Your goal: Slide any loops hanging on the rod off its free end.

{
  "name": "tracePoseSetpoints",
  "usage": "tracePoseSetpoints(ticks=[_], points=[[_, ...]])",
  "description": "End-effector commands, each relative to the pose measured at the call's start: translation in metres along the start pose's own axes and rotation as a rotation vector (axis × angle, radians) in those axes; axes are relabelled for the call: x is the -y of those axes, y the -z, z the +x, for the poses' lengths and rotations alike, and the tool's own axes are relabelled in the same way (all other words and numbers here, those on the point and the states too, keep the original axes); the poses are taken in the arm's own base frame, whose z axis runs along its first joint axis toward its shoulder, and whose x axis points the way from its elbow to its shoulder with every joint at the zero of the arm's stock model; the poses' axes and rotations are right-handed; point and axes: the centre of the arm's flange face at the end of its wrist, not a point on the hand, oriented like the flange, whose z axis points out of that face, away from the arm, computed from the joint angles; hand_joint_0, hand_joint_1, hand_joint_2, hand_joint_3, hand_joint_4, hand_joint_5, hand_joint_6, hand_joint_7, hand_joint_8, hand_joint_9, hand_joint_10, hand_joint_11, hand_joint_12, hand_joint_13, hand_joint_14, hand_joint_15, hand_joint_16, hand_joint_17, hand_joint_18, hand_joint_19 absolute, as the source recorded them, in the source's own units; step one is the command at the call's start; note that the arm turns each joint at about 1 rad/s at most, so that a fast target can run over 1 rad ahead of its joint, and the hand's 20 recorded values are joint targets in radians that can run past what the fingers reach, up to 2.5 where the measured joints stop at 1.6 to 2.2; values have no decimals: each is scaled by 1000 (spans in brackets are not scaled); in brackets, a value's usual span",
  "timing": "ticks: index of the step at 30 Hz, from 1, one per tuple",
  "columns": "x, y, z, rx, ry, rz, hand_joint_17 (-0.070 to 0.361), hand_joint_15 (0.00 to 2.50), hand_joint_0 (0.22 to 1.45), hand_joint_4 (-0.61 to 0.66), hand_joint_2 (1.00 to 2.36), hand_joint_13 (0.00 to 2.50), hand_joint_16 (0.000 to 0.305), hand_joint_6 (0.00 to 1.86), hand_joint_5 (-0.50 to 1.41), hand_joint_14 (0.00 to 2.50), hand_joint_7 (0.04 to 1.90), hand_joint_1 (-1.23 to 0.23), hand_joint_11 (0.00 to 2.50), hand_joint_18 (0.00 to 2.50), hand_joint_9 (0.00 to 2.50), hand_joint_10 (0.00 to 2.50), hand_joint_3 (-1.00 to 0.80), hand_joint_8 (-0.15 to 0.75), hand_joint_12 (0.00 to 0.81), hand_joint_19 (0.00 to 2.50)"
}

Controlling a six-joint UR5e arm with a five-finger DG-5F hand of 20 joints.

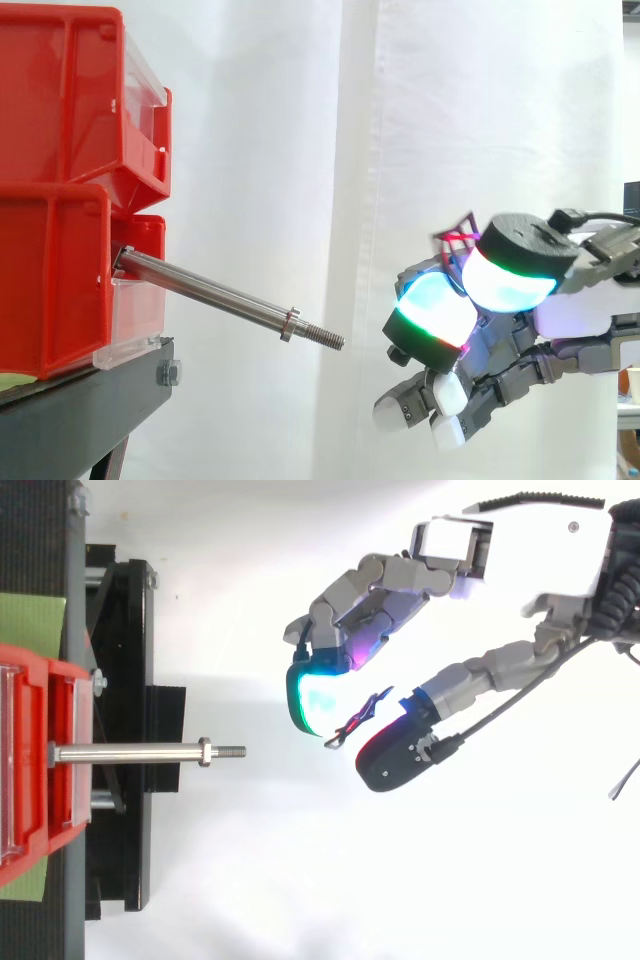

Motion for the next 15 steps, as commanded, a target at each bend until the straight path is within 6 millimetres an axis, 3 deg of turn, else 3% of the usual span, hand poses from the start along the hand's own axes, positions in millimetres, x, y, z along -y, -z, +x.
tracePoseSetpoints(ticks=[1, 6, 9, 11, 15], points=[[0, 0, 0, 10, 0, 2, 92, 90, 608, 52, 1000, 486, 41, 919, -117, 3, 1039, -553, 361, 546, 937, 14, -500, 254, 303, 338], [-1, 0, 1, 9, -1, 1, 93, 102, 622, 35, 1009, 520, 41, 916, -111, 3, 1020, -612, 358, 561, 944, 12, -385, 268, 309, 338], [-1, -1, 1, 9, 0, 0, 93, 117, 646, 40, 1010, 560, 41, 916, -108, 5, 1034, -729, 374, 601, 967, 13, -325, 270, 312, 331], [-1, -1, 1, 8, 0, -1, 94, 130, 675, -34, 1012, 582, 42, 924, -118, 5, 1068, -845, 388, 624, 962, 13, -244, 269, 320, 314], [0, 0, 1, 10, 0, 3, 92, 124, 719, -94, 1010, 593, 41, 934, -130, 6, 1053, -874, 376, 641, 950, 13, -330, 253, 311, 309]])
